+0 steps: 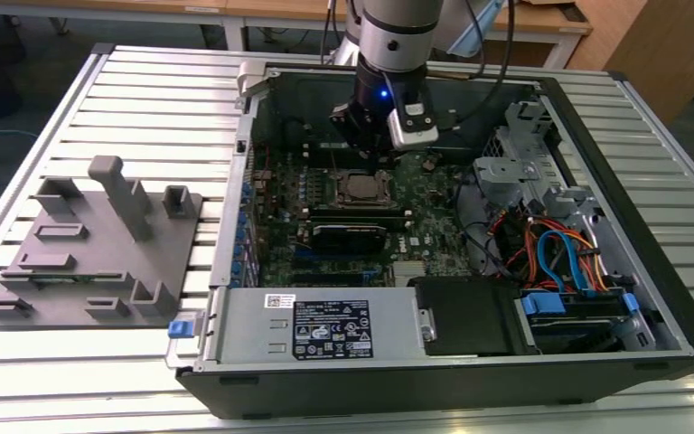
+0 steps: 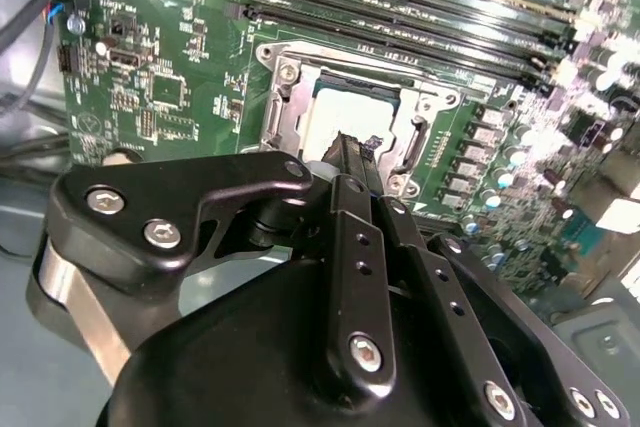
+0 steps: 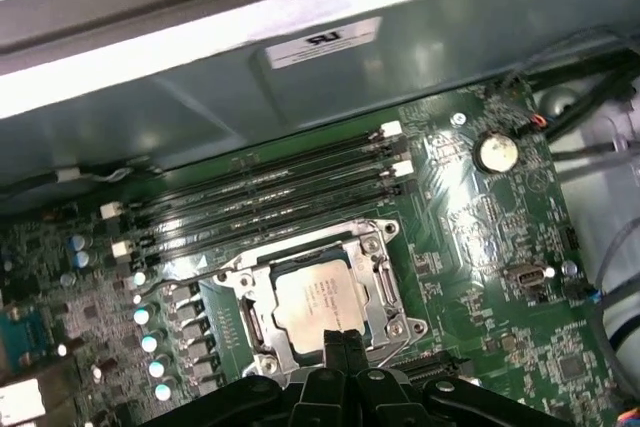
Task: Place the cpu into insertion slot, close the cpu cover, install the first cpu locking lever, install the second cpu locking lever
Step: 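Install the first cpu locking lever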
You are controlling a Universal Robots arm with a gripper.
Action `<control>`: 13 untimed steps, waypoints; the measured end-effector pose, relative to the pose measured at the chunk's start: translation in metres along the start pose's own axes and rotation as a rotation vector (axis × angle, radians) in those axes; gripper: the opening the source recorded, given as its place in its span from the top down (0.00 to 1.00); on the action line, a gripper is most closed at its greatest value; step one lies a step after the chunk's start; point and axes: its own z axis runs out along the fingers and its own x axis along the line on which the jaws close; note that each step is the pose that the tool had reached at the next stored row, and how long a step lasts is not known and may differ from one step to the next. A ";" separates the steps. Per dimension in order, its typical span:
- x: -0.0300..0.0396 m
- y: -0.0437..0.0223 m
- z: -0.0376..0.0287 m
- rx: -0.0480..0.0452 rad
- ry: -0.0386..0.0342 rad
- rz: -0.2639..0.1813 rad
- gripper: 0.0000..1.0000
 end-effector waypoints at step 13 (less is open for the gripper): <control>0.0037 -0.0011 0.0000 -0.0015 -0.0024 -0.117 0.89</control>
